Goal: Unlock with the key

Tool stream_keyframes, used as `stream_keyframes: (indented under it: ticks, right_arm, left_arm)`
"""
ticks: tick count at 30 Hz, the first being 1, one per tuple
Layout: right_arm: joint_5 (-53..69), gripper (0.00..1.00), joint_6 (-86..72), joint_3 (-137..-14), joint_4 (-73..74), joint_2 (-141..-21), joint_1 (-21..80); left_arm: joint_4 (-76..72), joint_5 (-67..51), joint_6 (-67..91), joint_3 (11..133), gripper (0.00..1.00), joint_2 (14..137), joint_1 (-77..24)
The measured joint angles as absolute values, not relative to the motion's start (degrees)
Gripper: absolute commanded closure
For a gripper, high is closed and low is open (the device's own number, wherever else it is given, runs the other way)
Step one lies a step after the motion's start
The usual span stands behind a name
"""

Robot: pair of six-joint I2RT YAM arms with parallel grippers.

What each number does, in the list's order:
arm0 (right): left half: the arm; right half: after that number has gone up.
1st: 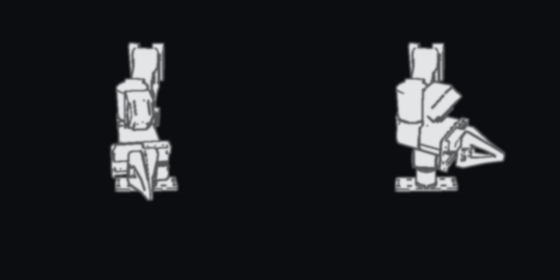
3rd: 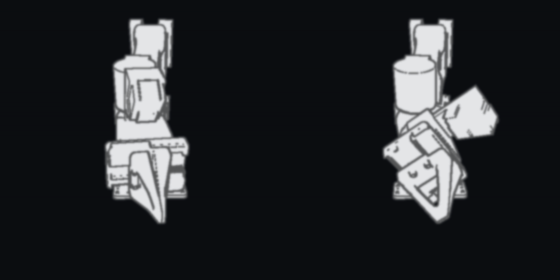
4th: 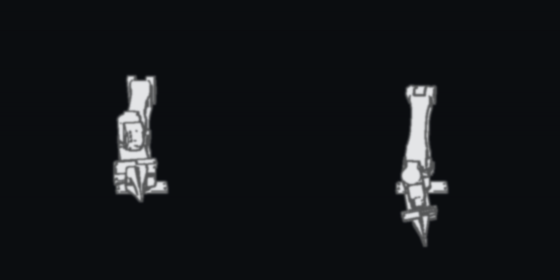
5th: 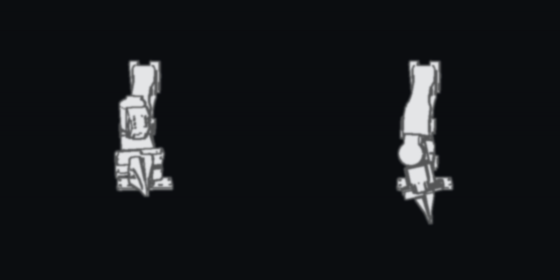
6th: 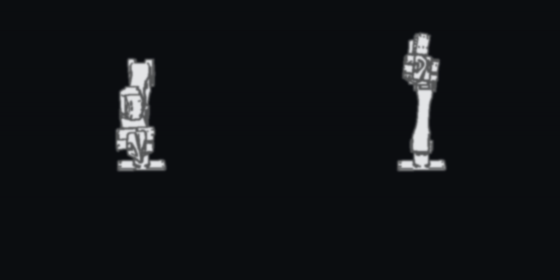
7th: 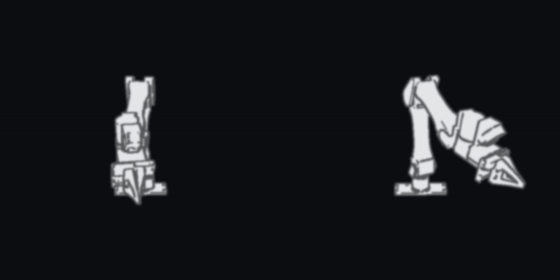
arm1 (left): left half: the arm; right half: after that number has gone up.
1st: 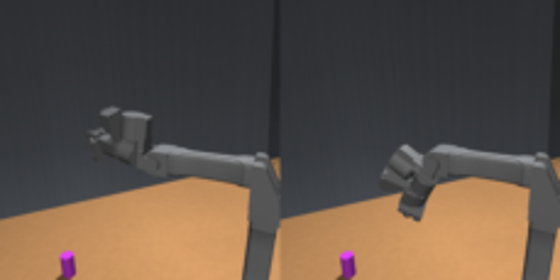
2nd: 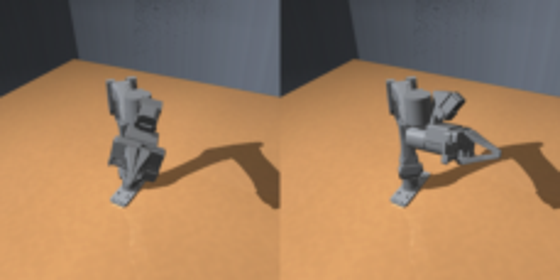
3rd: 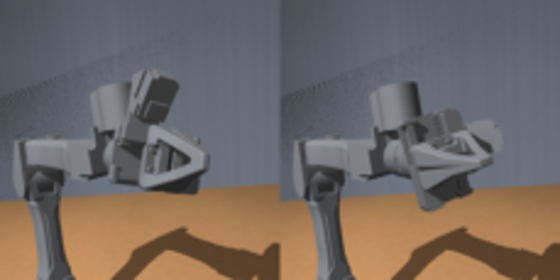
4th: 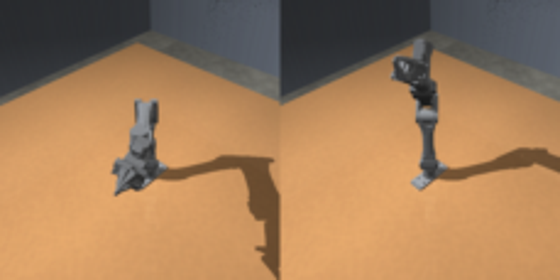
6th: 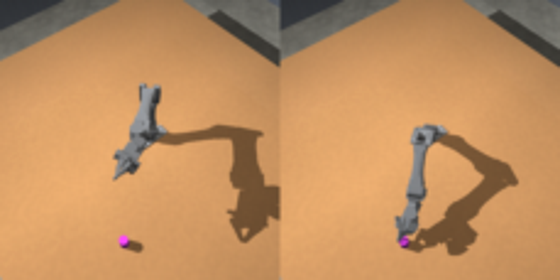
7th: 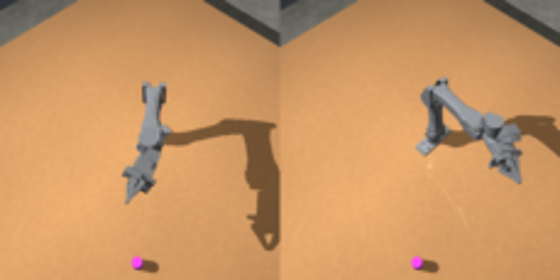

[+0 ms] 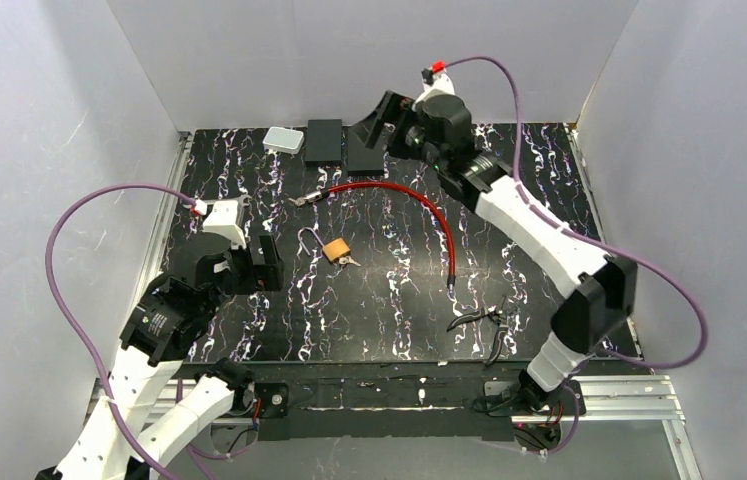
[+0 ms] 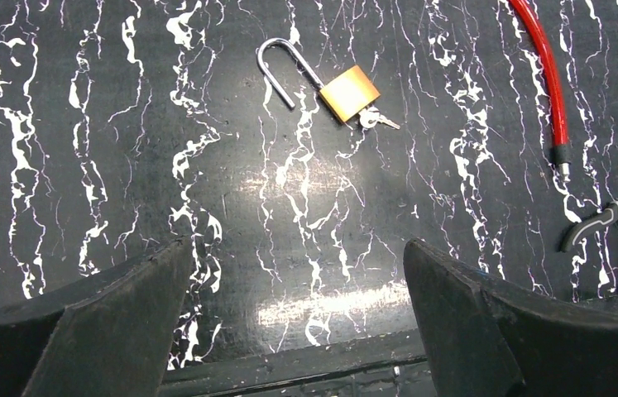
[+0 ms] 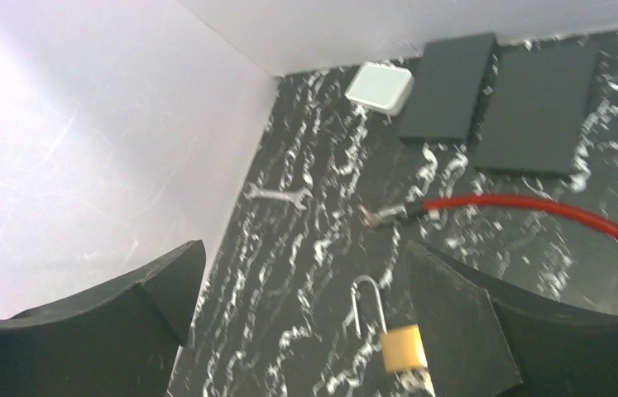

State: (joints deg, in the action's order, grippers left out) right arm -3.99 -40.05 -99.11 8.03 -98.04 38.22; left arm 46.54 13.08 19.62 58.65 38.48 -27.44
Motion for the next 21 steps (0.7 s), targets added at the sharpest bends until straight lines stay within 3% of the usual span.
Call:
stream_keyframes:
  ticks: [7, 15, 21]
  right_arm:
    - [-7.7, 0.02, -38.7, -82.1, 8.9, -85.8, 38.2]
    - [-4.0, 0.02, -39.7, -67.6, 10.3, -74.3, 38.0]
    - [-1.9, 0.02, -43.5, -61.8, 11.0, -66.2, 38.0]
  left_arm:
    - [47.1, 11.5, 19.0, 59.1, 0.02, 39.5, -27.4]
    - [48.1, 8.1, 21.7, 58.9, 0.02, 38.9, -27.4]
    - [53.0, 6.4, 24.6, 60.9, 0.02, 37.7, -27.4]
